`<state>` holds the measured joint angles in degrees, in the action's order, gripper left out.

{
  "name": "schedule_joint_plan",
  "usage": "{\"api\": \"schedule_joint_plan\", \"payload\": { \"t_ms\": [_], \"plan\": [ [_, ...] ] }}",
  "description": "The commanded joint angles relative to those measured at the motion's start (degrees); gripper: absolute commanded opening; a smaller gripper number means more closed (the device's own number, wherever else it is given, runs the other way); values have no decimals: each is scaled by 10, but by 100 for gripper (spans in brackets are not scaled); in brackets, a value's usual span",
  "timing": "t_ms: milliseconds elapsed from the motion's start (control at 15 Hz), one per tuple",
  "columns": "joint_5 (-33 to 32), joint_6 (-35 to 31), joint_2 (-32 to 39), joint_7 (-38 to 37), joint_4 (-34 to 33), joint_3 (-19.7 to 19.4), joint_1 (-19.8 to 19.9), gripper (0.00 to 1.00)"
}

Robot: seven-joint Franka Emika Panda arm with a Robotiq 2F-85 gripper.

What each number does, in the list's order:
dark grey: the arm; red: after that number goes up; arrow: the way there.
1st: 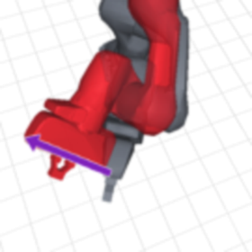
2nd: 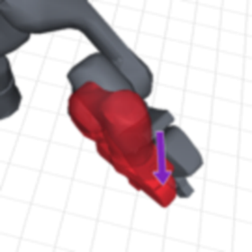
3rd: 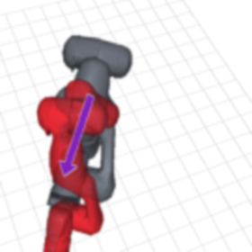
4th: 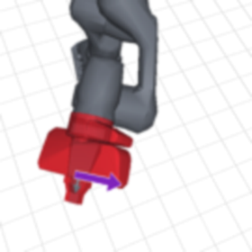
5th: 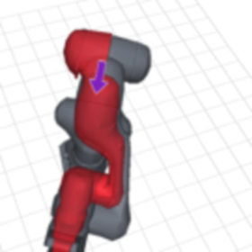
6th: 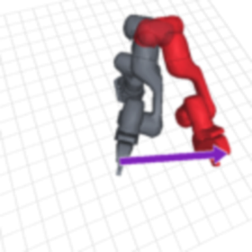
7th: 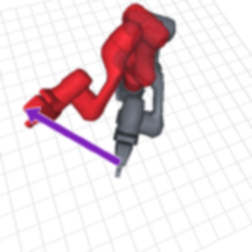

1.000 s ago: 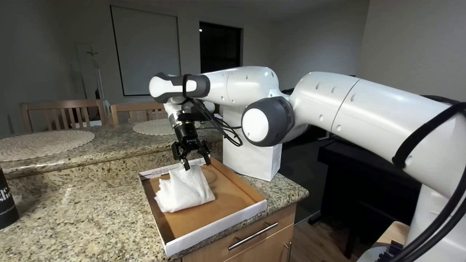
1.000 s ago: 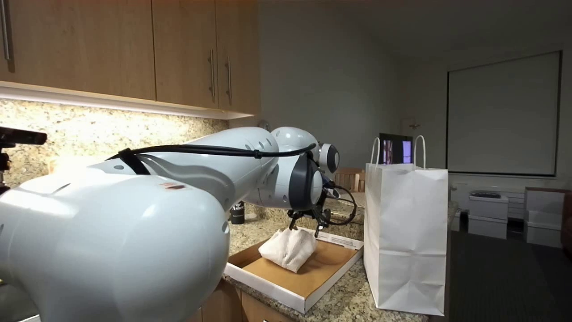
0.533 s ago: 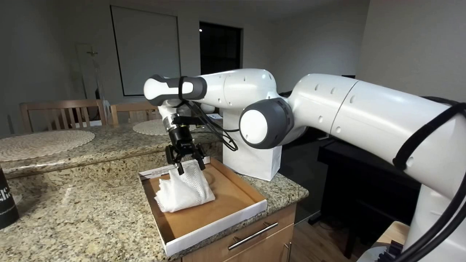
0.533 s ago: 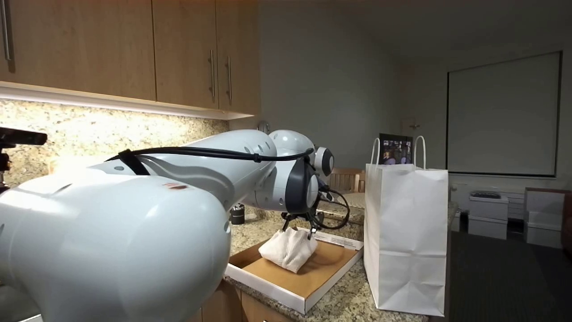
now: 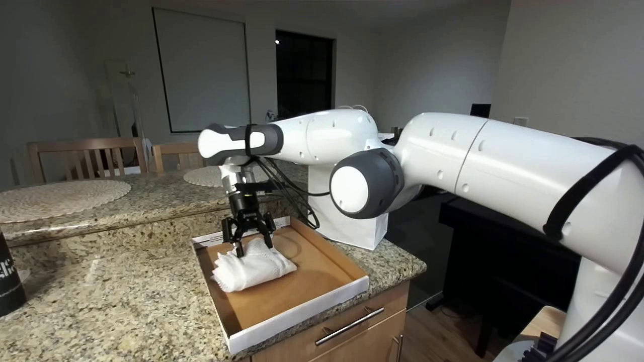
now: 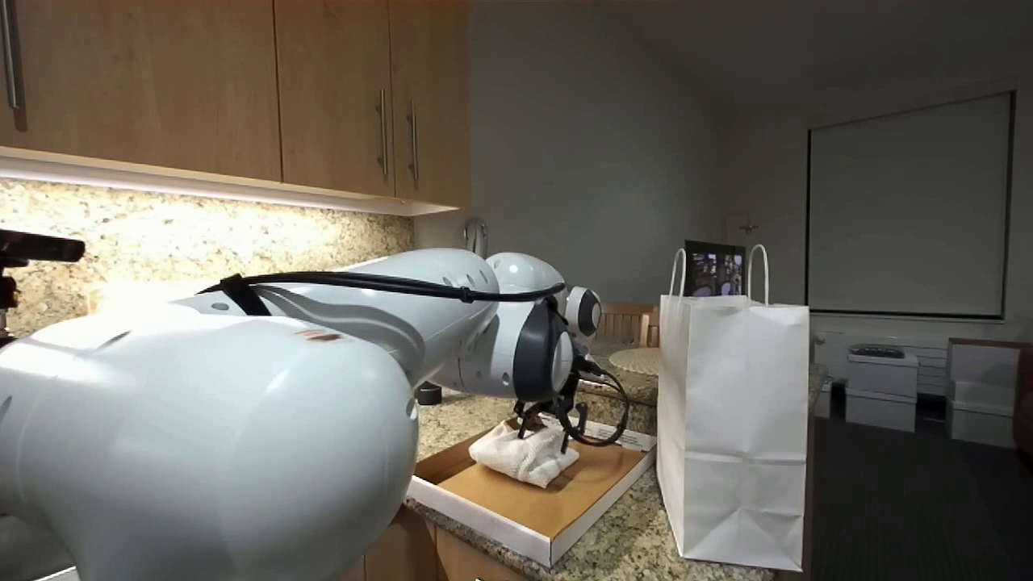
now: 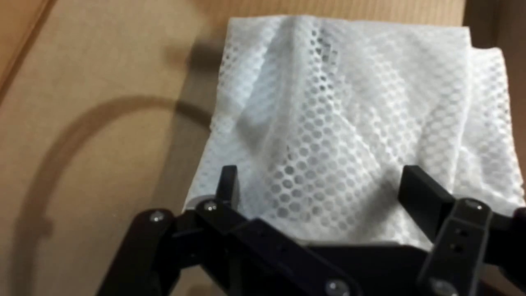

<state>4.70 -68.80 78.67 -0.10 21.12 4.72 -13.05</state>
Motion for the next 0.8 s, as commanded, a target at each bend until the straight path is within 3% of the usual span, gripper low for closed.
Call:
{"api": "schedule_joint_plan", "payload": {
  "t_ms": [0,133,200,267,733],
  "plan": [
    [-16,-22,13,4,10,-7,-9,100],
    [-23,-14,15,4,10,-11,-14,100],
    [-25,-15,15,1,9,-13,-15,75],
    [-27,-17,14,-1,8,-15,-15,74],
    [-25,-14,7,-3,4,-14,-15,29]
  ]
}}
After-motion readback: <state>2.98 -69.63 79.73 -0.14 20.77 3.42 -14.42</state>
